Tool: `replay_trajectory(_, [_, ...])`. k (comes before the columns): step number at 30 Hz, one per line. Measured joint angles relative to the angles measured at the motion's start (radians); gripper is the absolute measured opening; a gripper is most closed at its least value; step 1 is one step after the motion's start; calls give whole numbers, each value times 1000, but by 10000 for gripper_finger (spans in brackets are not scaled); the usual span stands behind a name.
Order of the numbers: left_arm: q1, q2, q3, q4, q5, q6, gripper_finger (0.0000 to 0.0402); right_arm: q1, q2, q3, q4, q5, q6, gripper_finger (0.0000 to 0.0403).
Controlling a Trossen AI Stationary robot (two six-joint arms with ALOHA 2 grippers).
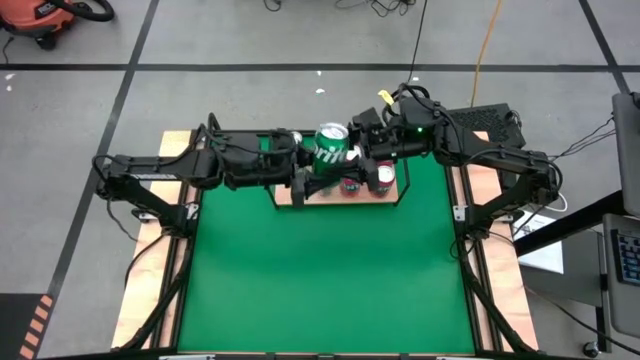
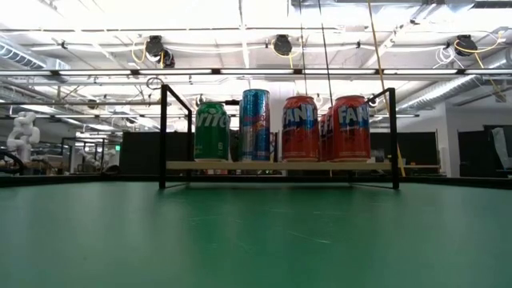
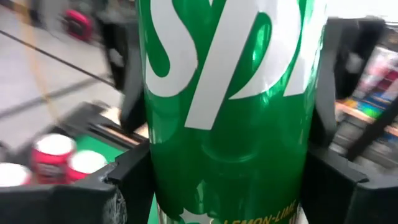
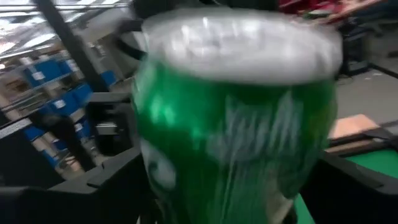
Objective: Place canned beverage on shelf
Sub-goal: Put the green soda can on the shelf aligned with the other green soda can on the shelf
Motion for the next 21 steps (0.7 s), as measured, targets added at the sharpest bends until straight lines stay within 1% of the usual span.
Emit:
replay_trajectory(3, [-16,0,0,11,-129,41,296,1,-2,0,-11,49,3,358])
replay_trajectory(5, [-27,0,0,25,-182,85,296,3,-5,0,-16,66,-5,359])
replay_trajectory(9, [-41,9,0,60,-199,169,295,5,-6,0,-7,64,-38,350])
replay_trajectory(17, [-40,17,0,62,-195,171,295,5,-5,-2,3,60,-75,290])
replay_trajectory(21, [-40,17,0,59,-193,170,295,5,-4,-2,3,65,-75,285])
